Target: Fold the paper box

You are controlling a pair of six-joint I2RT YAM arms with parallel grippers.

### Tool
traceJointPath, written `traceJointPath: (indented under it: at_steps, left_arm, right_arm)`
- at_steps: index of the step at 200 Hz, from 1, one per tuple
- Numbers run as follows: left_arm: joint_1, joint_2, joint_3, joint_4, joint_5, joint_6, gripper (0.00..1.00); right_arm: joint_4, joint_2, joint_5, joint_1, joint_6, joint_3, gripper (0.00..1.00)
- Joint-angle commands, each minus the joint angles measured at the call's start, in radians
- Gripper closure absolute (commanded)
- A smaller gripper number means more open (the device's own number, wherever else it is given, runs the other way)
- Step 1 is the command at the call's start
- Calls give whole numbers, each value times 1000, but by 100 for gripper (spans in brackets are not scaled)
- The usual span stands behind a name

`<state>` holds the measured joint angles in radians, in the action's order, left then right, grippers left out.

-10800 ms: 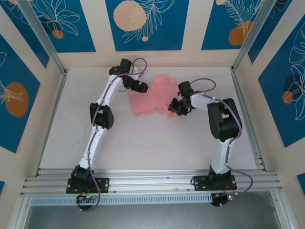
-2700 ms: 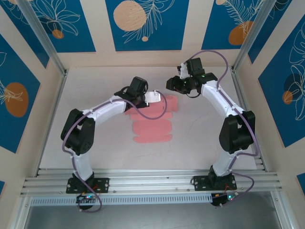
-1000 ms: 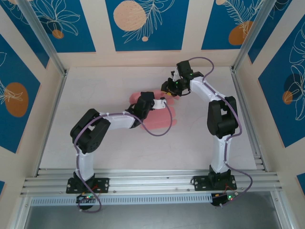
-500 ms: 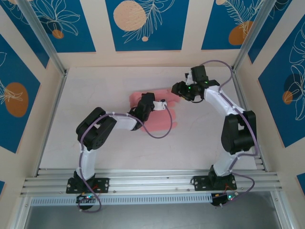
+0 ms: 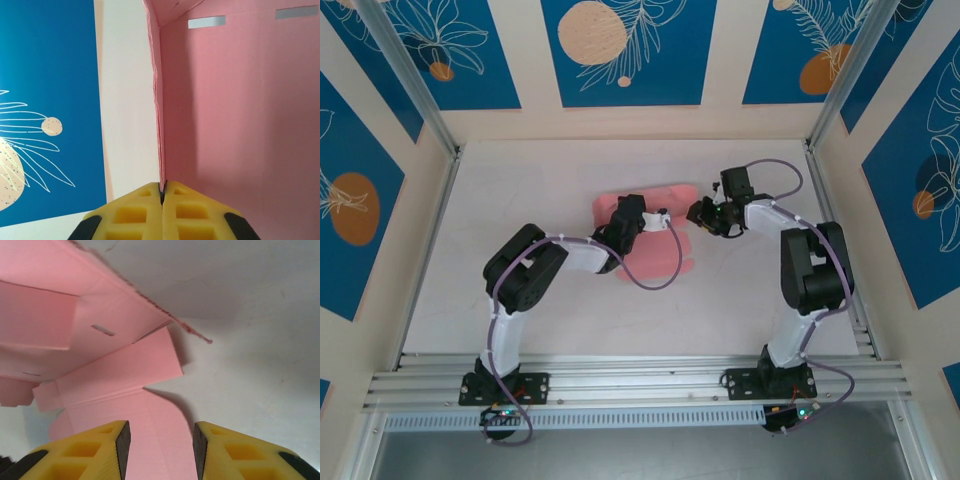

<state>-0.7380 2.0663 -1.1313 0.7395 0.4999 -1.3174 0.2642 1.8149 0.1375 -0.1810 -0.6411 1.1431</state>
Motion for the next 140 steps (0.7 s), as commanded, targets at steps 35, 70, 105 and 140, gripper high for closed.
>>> traceJointPath:
  at_steps: [35, 70, 105, 140]
  left_arm:
    - [-2, 7, -34, 11, 13, -27, 100]
    - [-2, 11, -36, 10, 15, -29, 100]
    - [-3, 18, -36, 8, 14, -28, 100]
    - [-2, 21, -40, 10, 16, -27, 100]
  right_arm:
    - [-86, 108, 8, -21, -24, 50, 60]
    - [-112, 157, 20, -32, -25, 71, 60]
    - [-153, 174, 42, -39, -30, 77, 60]
    - [-212, 139, 76, -42, -39, 64, 64]
